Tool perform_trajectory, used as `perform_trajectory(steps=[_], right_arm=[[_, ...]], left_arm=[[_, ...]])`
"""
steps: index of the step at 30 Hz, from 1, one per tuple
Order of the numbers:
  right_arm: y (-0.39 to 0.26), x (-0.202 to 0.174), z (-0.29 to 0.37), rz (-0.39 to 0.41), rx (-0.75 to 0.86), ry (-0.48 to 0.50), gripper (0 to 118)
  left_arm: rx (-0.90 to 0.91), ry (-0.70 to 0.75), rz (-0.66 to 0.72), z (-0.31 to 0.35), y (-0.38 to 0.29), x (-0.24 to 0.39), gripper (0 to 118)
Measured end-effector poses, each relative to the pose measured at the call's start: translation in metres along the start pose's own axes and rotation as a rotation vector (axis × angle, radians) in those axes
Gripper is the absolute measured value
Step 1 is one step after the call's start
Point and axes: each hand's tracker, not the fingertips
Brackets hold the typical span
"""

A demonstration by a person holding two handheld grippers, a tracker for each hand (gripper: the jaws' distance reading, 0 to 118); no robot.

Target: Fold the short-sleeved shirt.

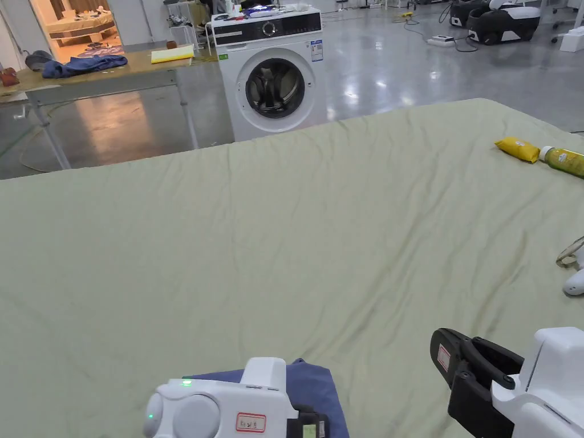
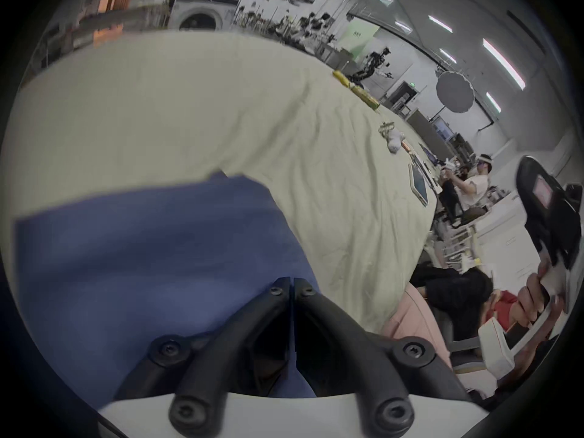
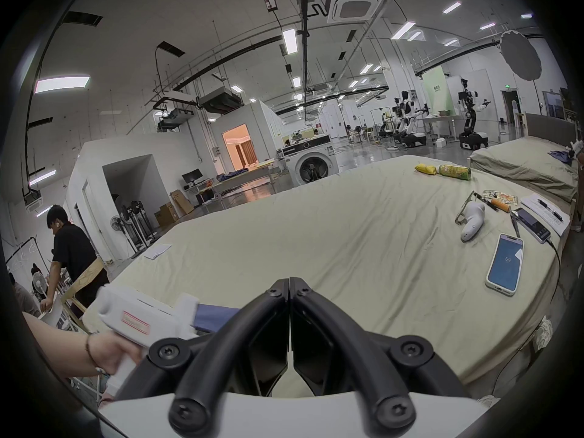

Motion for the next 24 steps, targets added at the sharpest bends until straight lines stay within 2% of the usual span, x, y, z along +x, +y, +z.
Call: perform_trajectory(steps=[3,7,11,13,15,18,22,24], right_arm=[[0.0,0.0,-0.001,0.006,-0.007,-0.006,0],[0.0,-0.002,-0.003,0.003,-0.015,0.001,0],[0.006,-0.009,-0.004,0.002,-0.01,0.031,0],[0.013,-0.015,-0.002,0.026,0.013,0.047,0],[0.021,-0.025,0.001,0.085,0.065,0.049,0],[0.026,-0.039,0.006,0.168,0.168,0.028,0],[0.017,-0.051,0.01,0.22,0.351,-0.043,0],[0.007,-0.053,0.006,0.235,0.39,-0.094,0]], left_arm=[[-0.034,-0.029,0.054,-0.024,-0.003,-0.004,0],[0.039,-0.062,0.07,-0.016,0.0,0.006,0],[0.323,-0.049,-0.088,0.047,-0.007,0.03,0],[0.496,-0.014,-0.153,0.095,-0.018,0.032,0],[0.663,0.09,-0.191,0.138,-0.035,0.031,0],[0.862,0.35,-0.226,0.187,-0.057,0.023,0],[1.092,0.56,-0.182,0.22,-0.089,0.009,0],[1.143,0.649,-0.152,0.222,-0.104,0.005,0]])
